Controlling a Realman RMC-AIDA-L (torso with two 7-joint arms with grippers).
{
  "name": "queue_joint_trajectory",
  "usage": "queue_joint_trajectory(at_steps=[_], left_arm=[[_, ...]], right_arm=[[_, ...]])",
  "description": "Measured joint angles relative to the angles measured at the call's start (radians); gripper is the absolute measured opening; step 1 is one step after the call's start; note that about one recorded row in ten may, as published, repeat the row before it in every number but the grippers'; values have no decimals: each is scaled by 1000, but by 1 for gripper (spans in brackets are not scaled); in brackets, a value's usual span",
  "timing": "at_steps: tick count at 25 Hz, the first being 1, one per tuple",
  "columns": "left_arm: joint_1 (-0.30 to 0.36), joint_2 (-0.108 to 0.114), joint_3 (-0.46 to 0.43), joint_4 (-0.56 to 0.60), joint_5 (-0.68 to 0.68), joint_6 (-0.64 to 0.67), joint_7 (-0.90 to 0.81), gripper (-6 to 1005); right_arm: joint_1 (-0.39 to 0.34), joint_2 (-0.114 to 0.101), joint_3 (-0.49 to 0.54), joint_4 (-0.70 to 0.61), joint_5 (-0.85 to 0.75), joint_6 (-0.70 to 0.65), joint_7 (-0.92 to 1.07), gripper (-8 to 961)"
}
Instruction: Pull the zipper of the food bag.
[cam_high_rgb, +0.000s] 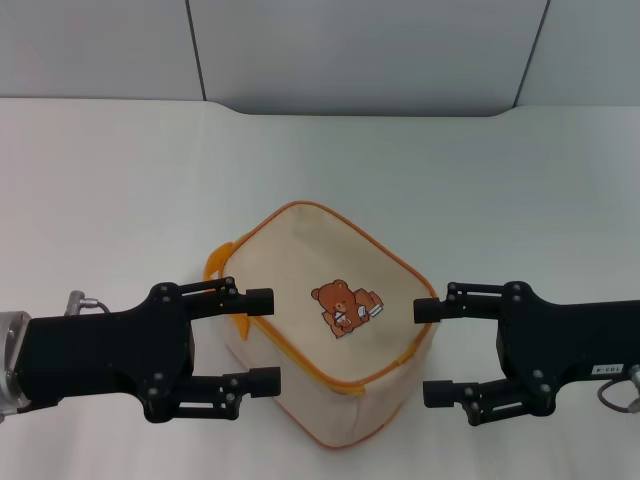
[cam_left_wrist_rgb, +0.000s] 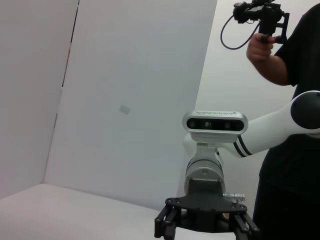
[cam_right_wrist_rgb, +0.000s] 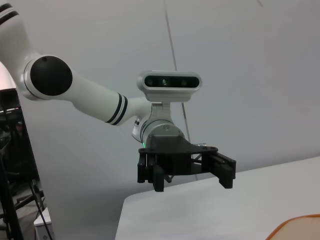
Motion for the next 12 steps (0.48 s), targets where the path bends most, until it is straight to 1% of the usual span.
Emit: queue_joint_trajectory(at_steps=[12], left_arm=[[0, -2, 0, 1, 0, 0, 1, 799]], right_arm=[[-2, 0, -1, 0, 3, -9, -1, 827]])
